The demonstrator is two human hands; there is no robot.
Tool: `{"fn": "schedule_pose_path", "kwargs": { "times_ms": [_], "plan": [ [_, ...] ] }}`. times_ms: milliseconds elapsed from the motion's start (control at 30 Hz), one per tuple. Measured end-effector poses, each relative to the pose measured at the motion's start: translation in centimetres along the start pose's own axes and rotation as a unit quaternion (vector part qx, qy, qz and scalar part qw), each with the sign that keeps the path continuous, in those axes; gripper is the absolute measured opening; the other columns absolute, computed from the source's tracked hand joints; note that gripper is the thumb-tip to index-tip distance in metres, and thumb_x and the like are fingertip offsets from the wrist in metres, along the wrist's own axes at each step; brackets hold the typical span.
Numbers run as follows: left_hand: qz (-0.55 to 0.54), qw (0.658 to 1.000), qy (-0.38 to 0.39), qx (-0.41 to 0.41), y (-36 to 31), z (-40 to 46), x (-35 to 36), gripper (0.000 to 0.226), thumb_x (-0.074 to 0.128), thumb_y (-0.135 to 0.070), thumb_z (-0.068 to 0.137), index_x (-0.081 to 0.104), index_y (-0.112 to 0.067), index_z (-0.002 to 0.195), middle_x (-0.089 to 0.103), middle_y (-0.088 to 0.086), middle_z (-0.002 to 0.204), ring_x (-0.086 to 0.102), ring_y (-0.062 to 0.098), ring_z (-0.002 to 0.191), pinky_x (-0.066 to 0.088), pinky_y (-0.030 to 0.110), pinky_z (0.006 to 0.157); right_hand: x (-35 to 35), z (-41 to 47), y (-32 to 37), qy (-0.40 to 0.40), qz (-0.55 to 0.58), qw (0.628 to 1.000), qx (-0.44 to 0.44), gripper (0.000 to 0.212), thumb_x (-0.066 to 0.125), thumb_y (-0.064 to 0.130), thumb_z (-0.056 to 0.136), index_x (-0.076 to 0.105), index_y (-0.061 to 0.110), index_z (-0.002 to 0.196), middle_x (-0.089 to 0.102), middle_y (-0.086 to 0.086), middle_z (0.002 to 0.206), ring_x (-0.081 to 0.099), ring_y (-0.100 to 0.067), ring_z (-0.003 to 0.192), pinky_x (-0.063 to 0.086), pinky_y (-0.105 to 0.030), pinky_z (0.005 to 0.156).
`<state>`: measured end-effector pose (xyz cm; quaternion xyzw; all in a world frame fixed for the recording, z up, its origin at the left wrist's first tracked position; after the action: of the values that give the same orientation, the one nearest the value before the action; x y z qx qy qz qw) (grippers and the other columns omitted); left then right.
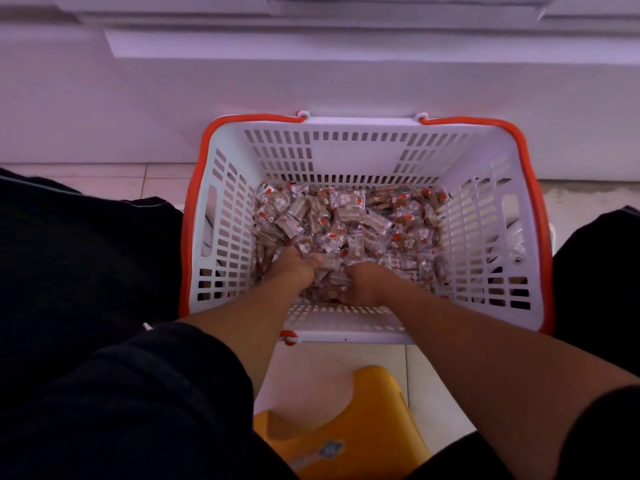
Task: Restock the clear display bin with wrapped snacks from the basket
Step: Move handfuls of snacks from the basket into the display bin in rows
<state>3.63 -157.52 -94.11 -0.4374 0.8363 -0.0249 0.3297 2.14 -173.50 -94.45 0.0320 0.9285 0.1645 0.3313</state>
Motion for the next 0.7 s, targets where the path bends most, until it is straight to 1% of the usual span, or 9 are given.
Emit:
{"fn": "schedule_pose_path", "kwargs": {
  "times_ms": [100, 133, 200, 267, 367, 433, 500, 600, 700],
  "plan": [
    [0.046, 0.998, -0.046, 0.006, -0.9, -0.3, -0.8, 0.048, 0.069, -0.05, 0.085, 0.067, -0.011, 0.113, 0.064, 0.017, 0.117, 0.06, 0.035, 0.108, 0.052, 0.041, 0.09, -0.3, -0.3, 0.0, 0.001, 0.052, 0.999, -0.002, 0.036, 0.061, 0.036, 0.091, 0.063, 0.01, 0.116, 0.066, -0.018, 0.114, 0.061, -0.033, 0.103, 0.047, -0.032, 0.08],
    [0.034, 0.998, -0.05, 0.02, -1.4, -0.4, -0.9, 0.046, 0.071, -0.047, 0.085, 0.067, -0.009, 0.111, 0.065, 0.018, 0.113, 0.061, 0.036, 0.107, 0.052, 0.042, 0.089, -0.4, -0.4, 0.1, 0.001, 0.071, 0.997, -0.002, 0.031, 0.061, 0.033, 0.093, 0.064, 0.009, 0.113, 0.066, -0.018, 0.112, 0.062, -0.032, 0.101, 0.044, -0.029, 0.076],
    [-0.028, 0.997, -0.048, 0.052, -2.3, -0.7, -0.6, 0.025, 0.072, -0.034, 0.088, 0.063, -0.011, 0.09, 0.064, 0.013, 0.095, 0.062, 0.032, 0.096, 0.049, 0.036, 0.079, -0.8, -0.6, 0.1, -0.013, 0.117, 0.993, -0.001, 0.022, 0.059, 0.025, 0.095, 0.066, 0.009, 0.107, 0.068, -0.019, 0.108, 0.062, -0.031, 0.096, 0.04, -0.027, 0.072],
    [-0.077, 0.993, -0.064, 0.065, -2.6, -1.1, -0.4, 0.021, 0.072, -0.023, 0.088, 0.054, -0.015, 0.081, 0.062, 0.007, 0.089, 0.06, 0.027, 0.086, 0.047, 0.033, 0.074, -1.2, -1.0, 0.1, -0.028, 0.142, 0.989, 0.004, 0.02, 0.057, 0.022, 0.095, 0.067, 0.009, 0.107, 0.068, -0.019, 0.106, 0.063, -0.032, 0.096, 0.041, -0.027, 0.072],
    [-0.103, 0.989, -0.092, 0.046, -2.5, -1.6, -0.8, 0.022, 0.068, -0.011, 0.089, 0.053, -0.014, 0.104, 0.061, 0.01, 0.099, 0.06, 0.03, 0.094, 0.046, 0.034, 0.07, -1.6, -1.5, -0.1, -0.038, 0.158, 0.987, 0.002, 0.025, 0.058, 0.026, 0.096, 0.068, 0.011, 0.113, 0.069, -0.016, 0.108, 0.062, -0.029, 0.098, 0.042, -0.027, 0.076],
    [-0.114, 0.99, -0.085, 0.022, -2.1, -1.6, -1.1, 0.039, 0.063, -0.004, 0.09, 0.05, -0.012, 0.126, 0.061, 0.016, 0.118, 0.06, 0.035, 0.108, 0.053, 0.041, 0.085, -2.1, -1.7, -0.4, -0.06, 0.17, 0.984, 0.002, 0.026, 0.056, 0.028, 0.098, 0.067, 0.015, 0.118, 0.068, -0.014, 0.11, 0.061, -0.027, 0.099, 0.04, -0.026, 0.077],
    [-0.096, 0.992, -0.079, 0.016, -2.0, -1.8, -1.4, 0.044, 0.057, -0.005, 0.095, 0.048, -0.009, 0.137, 0.059, 0.018, 0.13, 0.058, 0.037, 0.115, 0.052, 0.044, 0.094, -2.6, -2.0, -0.7, -0.085, 0.177, 0.98, 0.0, 0.026, 0.055, 0.026, 0.099, 0.065, 0.018, 0.122, 0.068, -0.011, 0.111, 0.059, -0.023, 0.097, 0.036, -0.024, 0.076],
    [-0.073, 0.996, -0.049, 0.027, -2.4, -2.1, -1.9, 0.041, 0.052, -0.012, 0.1, 0.047, -0.002, 0.14, 0.058, 0.018, 0.132, 0.06, 0.032, 0.103, 0.052, 0.037, 0.083, -3.3, -2.6, -0.9, -0.11, 0.177, 0.978, 0.002, 0.027, 0.054, 0.024, 0.099, 0.059, 0.014, 0.123, 0.065, -0.013, 0.109, 0.06, -0.028, 0.099, 0.04, -0.028, 0.077],
    [-0.084, 0.996, -0.006, 0.036, -2.6, -2.9, -2.6, 0.041, 0.052, -0.016, 0.101, 0.049, 0.001, 0.138, 0.062, 0.017, 0.123, 0.056, 0.023, 0.083, 0.047, 0.033, 0.071, -4.4, -3.3, -0.8, -0.115, 0.205, 0.972, 0.024, 0.021, 0.061, 0.025, 0.095, 0.064, 0.006, 0.104, 0.067, -0.014, 0.095, 0.063, -0.03, 0.088, 0.049, -0.035, 0.075]
  ]
}}
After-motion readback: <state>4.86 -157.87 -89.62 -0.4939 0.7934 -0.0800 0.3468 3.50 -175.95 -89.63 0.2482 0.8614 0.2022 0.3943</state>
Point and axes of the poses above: each hand's wrist, its own z-axis towards the middle knuckle, its own x-axis out of the palm, y = z × x, the point moved 5 cm from there along z, towards the middle knuckle
